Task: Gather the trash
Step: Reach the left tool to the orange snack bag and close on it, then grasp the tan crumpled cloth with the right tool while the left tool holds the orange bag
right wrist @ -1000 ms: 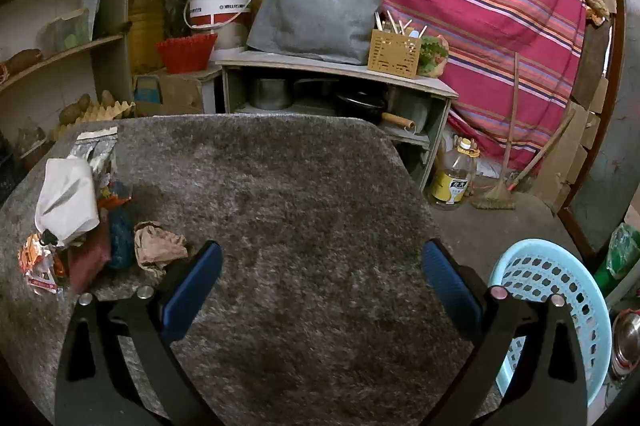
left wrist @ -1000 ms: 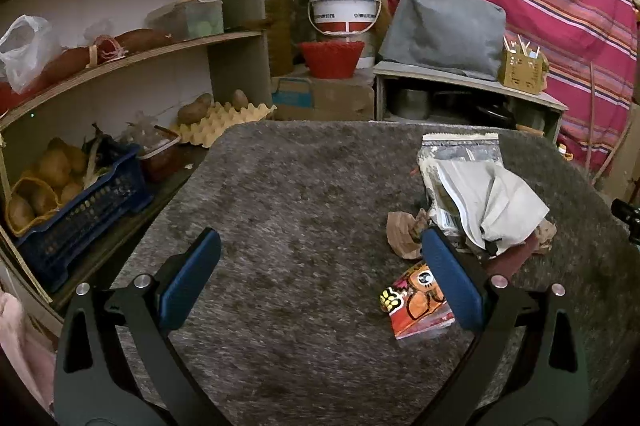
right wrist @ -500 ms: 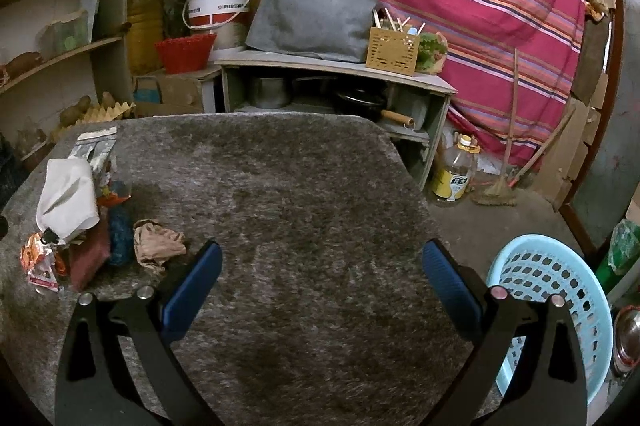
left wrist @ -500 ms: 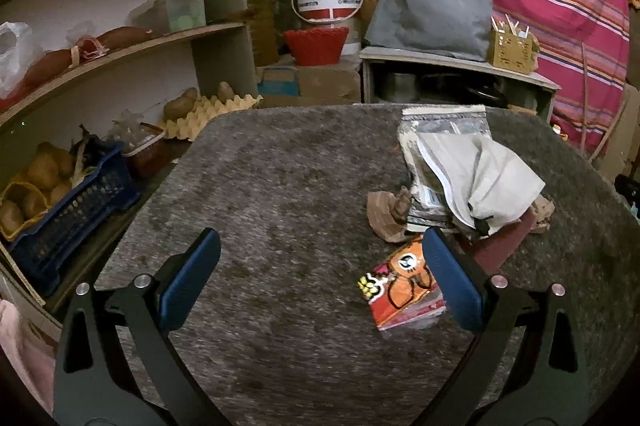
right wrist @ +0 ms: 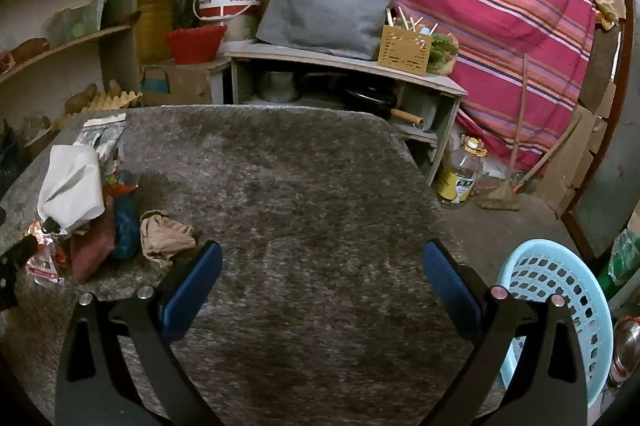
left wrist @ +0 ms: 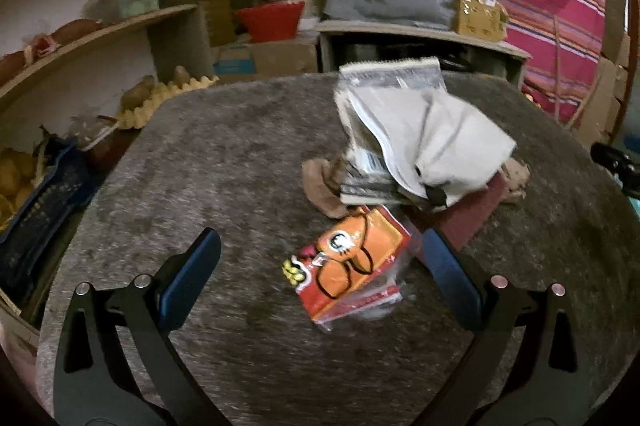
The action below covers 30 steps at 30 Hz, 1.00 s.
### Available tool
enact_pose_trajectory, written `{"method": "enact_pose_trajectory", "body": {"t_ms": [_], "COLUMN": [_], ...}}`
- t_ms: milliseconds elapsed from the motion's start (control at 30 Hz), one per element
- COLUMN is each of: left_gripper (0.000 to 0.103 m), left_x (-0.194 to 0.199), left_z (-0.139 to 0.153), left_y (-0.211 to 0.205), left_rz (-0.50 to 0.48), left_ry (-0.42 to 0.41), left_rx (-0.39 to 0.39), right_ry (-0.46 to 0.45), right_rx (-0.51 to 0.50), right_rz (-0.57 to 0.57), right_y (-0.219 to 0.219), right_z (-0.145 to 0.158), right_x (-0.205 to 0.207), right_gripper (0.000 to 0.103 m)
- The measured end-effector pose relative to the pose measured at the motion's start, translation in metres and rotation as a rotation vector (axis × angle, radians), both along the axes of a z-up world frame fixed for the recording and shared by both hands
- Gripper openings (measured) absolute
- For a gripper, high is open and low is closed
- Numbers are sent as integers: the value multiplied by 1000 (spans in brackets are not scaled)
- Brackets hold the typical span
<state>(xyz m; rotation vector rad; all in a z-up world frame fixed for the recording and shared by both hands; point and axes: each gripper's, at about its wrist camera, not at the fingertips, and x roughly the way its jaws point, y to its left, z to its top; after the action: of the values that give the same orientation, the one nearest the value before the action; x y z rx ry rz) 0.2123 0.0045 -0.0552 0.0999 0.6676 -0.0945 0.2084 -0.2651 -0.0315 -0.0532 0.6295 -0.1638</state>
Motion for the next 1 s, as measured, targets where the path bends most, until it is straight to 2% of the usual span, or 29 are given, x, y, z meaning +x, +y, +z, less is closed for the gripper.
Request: {"method": "enact_pose_trajectory", "body": {"t_ms": [67, 167, 267, 400, 600, 700, 1000], "left_gripper": [97, 89, 69, 57, 55, 55, 55], "left_x": [4, 9, 13, 11, 3, -5, -19], "left_z": [-6, -11, -15, -14, -9, -3, 15], "left_y": [0, 2, -1, -5, 6, 16, 63], "left_rz": [-18, -34, -82, -95, -79, -54, 53], "left_ry": [39, 71, 111, 99, 88, 59, -3], "left_rx": [-21, -42, -62, -46, -46, -15, 6], "right_ry": [3, 5, 8, 11, 12, 13, 59], "right_rx": [-4, -6, -3, -9, -8, -8, 17], "right_rz": [4, 8, 12, 23, 41, 59, 113], "right_y": [2, 5, 8, 13, 22, 29, 54], "right_z": [-1, -2, -2, -3, -3, -3, -17], "right_x": [1, 2, 2, 3, 5, 6, 19], "right_gripper": [98, 98, 98, 98, 98, 98, 98]}}
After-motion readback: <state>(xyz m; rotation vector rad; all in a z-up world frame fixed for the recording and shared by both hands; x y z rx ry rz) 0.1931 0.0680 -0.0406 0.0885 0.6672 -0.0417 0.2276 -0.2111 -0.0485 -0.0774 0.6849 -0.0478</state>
